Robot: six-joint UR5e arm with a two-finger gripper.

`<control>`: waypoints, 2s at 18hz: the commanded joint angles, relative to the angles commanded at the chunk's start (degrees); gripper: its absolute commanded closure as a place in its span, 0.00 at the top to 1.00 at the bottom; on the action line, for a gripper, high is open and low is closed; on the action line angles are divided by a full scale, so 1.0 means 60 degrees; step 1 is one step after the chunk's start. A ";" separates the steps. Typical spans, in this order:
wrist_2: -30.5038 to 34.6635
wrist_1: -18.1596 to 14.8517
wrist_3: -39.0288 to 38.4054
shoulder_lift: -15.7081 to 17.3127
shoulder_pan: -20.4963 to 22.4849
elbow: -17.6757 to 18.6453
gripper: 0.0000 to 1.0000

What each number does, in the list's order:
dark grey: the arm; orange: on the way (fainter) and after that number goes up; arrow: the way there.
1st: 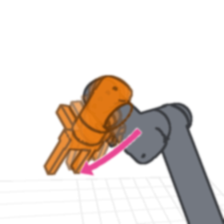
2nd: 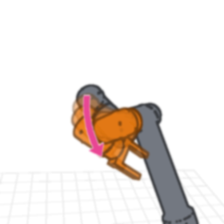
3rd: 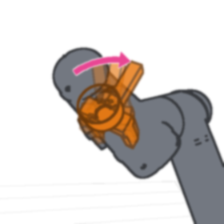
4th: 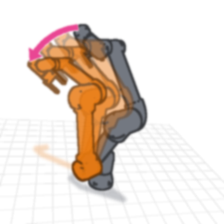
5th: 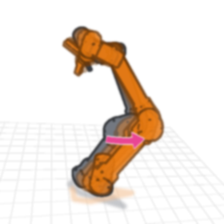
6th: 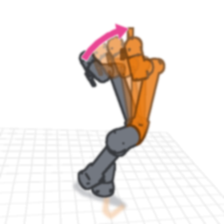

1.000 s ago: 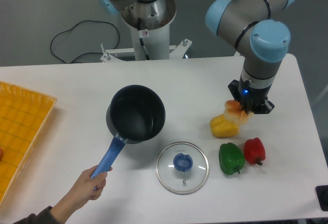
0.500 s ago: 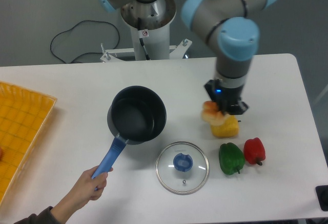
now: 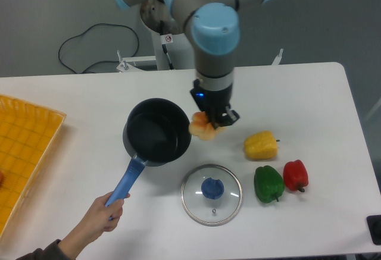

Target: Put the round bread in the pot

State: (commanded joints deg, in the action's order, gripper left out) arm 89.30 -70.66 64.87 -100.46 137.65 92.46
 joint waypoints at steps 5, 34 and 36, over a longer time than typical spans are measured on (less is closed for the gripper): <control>0.0000 0.0015 -0.0382 -0.0015 -0.0426 0.0000 0.00; 0.0673 -0.0087 -0.0573 -0.0044 -0.0837 0.0380 1.00; 0.0717 -0.0175 -0.0660 0.0131 -0.0822 0.0497 1.00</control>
State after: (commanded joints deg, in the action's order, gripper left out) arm 93.60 -71.72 60.91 -99.67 132.71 95.44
